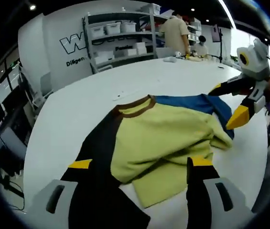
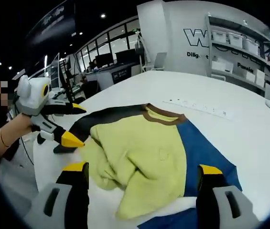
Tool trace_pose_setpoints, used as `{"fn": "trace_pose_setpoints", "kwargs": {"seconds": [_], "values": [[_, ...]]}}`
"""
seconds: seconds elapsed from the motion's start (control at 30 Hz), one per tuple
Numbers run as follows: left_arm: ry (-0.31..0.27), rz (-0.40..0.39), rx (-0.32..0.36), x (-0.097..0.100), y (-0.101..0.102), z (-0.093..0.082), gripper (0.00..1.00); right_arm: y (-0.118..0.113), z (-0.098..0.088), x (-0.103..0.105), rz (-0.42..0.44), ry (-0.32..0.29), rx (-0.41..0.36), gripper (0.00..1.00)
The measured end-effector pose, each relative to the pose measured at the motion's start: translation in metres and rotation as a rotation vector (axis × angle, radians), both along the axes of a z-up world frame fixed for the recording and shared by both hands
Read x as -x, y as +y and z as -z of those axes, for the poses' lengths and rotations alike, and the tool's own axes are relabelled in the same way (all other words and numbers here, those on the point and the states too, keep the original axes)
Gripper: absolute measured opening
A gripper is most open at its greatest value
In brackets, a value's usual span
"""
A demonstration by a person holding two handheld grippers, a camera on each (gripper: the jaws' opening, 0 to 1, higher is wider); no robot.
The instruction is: Fold the garment on the visible template until the final outline fits inside the template.
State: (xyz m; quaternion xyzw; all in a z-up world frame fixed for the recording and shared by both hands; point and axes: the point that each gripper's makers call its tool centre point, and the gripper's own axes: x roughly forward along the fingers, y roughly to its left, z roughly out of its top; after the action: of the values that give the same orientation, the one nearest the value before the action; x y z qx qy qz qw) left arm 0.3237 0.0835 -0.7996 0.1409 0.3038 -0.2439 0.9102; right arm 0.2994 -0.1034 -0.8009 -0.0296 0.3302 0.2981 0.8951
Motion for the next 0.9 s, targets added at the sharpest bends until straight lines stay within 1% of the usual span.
{"fn": "trace_pose_setpoints", "kwargs": {"seconds": [0.07,0.2,0.27,0.3,0.33,0.37,0.4,0.47,0.5,0.53,0.57,0.6,0.63,0.77,0.8,0.87,0.9], "values": [[0.020,-0.010,0.006,0.007,0.005,0.006,0.74,-0.002,0.003,0.006,0.005,0.007,-0.001,0.90],[0.058,-0.008,0.030,0.017,0.005,0.016,0.63,-0.006,0.011,0.020,0.018,0.043,-0.005,0.90],[0.056,-0.003,0.031,0.020,0.005,0.023,0.55,-0.007,0.013,0.026,0.025,0.058,-0.015,0.90],[0.050,-0.012,0.019,0.018,0.010,0.028,0.50,-0.008,0.015,0.030,0.031,0.064,-0.014,0.89],[0.060,-0.025,0.018,0.019,0.013,0.031,0.47,-0.009,0.017,0.032,0.032,0.063,-0.012,0.89],[0.073,-0.040,0.032,0.021,0.015,0.036,0.46,-0.010,0.020,0.038,0.028,0.071,0.000,0.87],[0.081,-0.038,0.045,0.021,0.015,0.039,0.45,-0.010,0.022,0.040,0.031,0.072,0.000,0.85],[0.093,-0.040,0.051,0.023,0.015,0.044,0.42,-0.010,0.026,0.049,0.034,0.092,-0.003,0.80],[0.094,-0.039,0.050,0.024,0.015,0.045,0.40,-0.010,0.026,0.049,0.047,0.092,-0.009,0.78],[0.097,-0.044,0.041,0.024,0.017,0.048,0.40,-0.011,0.027,0.048,0.079,0.085,-0.023,0.75],[0.098,-0.044,0.036,0.024,0.017,0.049,0.40,-0.011,0.027,0.048,0.091,0.086,-0.034,0.73],[0.099,-0.045,0.034,0.024,0.018,0.050,0.40,-0.011,0.028,0.049,0.095,0.090,-0.040,0.70],[0.111,-0.051,0.035,0.025,0.018,0.053,0.39,-0.012,0.030,0.050,0.114,0.107,-0.048,0.65],[0.118,-0.048,0.064,0.027,0.014,0.054,0.30,-0.011,0.034,0.053,0.132,0.100,-0.037,0.54],[0.135,-0.055,0.071,0.028,0.013,0.057,0.30,-0.011,0.037,0.054,0.140,0.106,-0.029,0.53],[0.144,-0.058,0.085,0.029,0.011,0.058,0.31,-0.011,0.039,0.056,0.155,0.125,-0.028,0.52],[0.149,-0.062,0.090,0.031,0.009,0.058,0.31,-0.010,0.040,0.058,0.156,0.127,-0.033,0.49]]}}
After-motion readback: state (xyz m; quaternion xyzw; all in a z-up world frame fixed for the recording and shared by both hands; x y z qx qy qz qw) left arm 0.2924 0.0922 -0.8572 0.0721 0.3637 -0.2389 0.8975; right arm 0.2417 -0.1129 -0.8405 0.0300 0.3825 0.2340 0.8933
